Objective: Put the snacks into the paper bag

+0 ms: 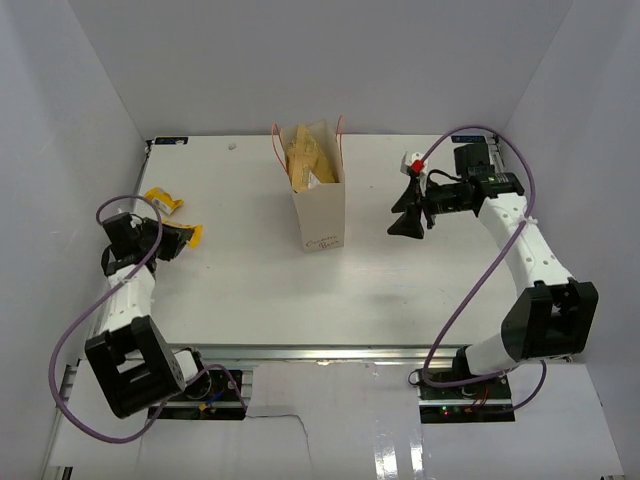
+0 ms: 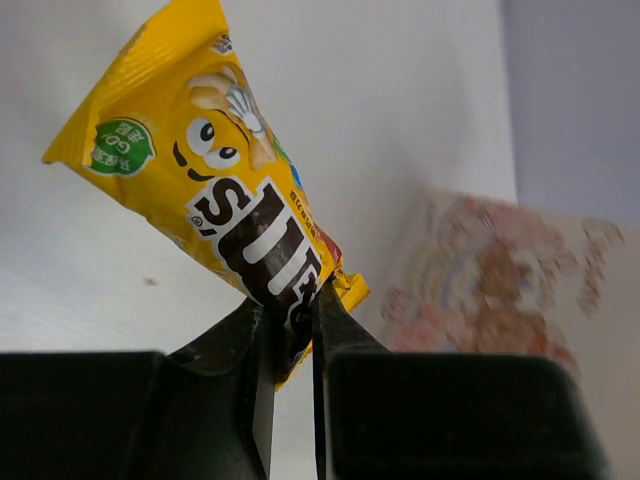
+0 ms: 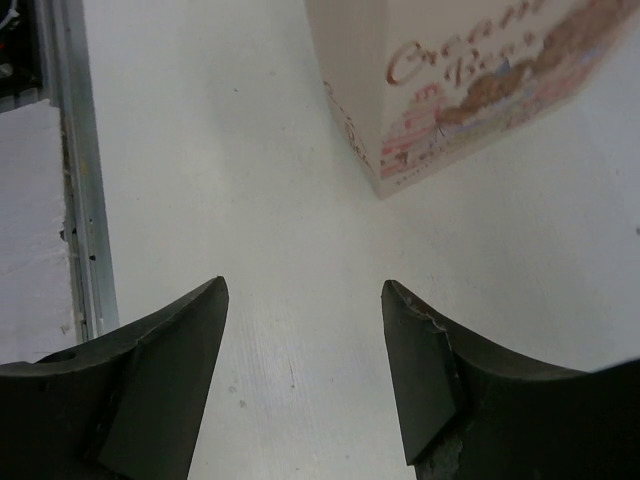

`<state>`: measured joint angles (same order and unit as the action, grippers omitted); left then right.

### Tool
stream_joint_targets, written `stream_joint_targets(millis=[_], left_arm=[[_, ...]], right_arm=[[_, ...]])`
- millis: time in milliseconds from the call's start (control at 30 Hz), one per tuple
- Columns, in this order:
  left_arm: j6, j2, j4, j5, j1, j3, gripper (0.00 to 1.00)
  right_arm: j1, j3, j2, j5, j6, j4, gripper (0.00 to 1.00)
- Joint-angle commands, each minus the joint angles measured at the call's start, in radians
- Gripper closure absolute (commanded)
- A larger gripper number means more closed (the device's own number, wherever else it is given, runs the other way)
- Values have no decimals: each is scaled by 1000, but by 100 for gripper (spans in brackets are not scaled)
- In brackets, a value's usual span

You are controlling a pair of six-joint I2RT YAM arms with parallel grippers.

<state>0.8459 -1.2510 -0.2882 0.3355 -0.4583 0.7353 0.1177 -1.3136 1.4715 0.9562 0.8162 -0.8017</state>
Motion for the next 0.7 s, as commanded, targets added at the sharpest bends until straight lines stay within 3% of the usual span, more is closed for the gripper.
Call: stream_joint_targets(millis=[0,133,300,333,400,433,533,667], left_arm=[[-149,126,306,460,70,-48,100],[-211,189,429,630,261,-57,100],[-289,332,429,587,440,-80,100],[-306,390,429,574,501,-88,100],[-307,444,429,554,532,-109,100],[-307,470,429,559,544,-117,100],[-294,580,426,570,596,-151,100],[-252,657,420,573,630,-175,100]], right_arm=[[71,-85,-42,111,127,-141,31],[268,-145,-39,98,77,-179,31],[439,-240,-5,36,-204,-41,32],[470,-257,10,32,-335,38,32],[491,-279,26,-2,-504,146,33],[508,-276,32,-29,-698,212,34],[551,-259,39,-172,-1011,460,34],[615,-328,98,-332,-1208,502,31]])
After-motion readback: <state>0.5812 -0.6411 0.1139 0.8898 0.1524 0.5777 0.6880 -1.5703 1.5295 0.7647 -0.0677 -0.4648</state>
